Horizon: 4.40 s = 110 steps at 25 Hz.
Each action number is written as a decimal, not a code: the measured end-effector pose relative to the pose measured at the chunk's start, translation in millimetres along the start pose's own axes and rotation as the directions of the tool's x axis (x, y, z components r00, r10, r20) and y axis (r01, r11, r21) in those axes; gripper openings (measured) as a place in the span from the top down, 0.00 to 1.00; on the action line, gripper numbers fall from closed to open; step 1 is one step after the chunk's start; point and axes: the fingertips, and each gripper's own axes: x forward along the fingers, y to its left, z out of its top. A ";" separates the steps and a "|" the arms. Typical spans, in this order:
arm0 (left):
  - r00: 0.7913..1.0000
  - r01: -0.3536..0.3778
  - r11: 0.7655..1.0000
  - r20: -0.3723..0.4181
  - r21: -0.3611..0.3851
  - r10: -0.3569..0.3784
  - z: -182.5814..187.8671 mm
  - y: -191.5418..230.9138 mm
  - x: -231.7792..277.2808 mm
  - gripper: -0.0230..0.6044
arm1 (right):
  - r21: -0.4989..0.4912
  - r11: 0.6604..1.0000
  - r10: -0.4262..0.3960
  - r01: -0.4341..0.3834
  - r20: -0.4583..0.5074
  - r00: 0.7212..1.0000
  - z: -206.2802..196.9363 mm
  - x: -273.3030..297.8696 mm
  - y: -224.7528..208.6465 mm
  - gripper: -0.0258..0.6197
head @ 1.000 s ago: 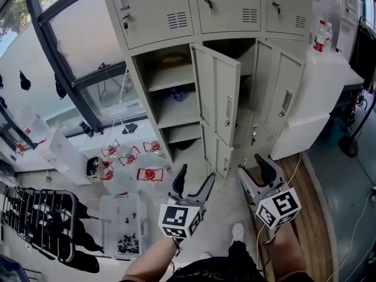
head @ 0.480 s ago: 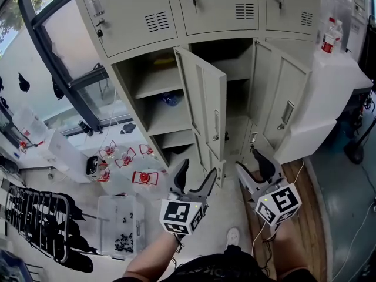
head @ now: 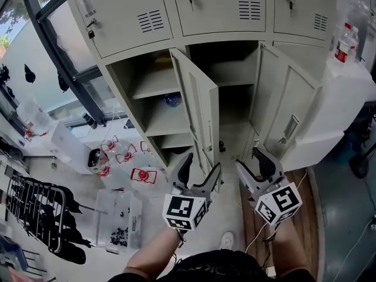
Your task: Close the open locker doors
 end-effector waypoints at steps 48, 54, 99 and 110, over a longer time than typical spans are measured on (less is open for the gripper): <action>0.972 -0.234 0.972 0.019 0.030 0.233 9.3 27.1 44.8 0.77 | 0.027 0.976 0.215 -0.215 0.007 0.977 -7.4 45.5 -34.9 0.60; 0.954 -0.299 0.954 0.027 0.030 0.298 8.6 49.2 22.0 0.80 | 0.028 0.967 0.252 -0.252 0.006 0.968 -6.6 61.8 -21.9 0.60; 0.915 -0.403 0.915 0.019 -0.004 0.403 19.5 302.9 -21.5 0.80 | 0.003 0.971 0.239 -0.239 -0.021 0.971 -6.8 234.7 96.6 0.60; 0.931 -0.364 0.932 0.017 -0.007 0.364 22.5 345.2 3.8 0.82 | -0.008 0.984 0.175 -0.175 -0.011 0.984 -2.7 266.3 94.0 0.60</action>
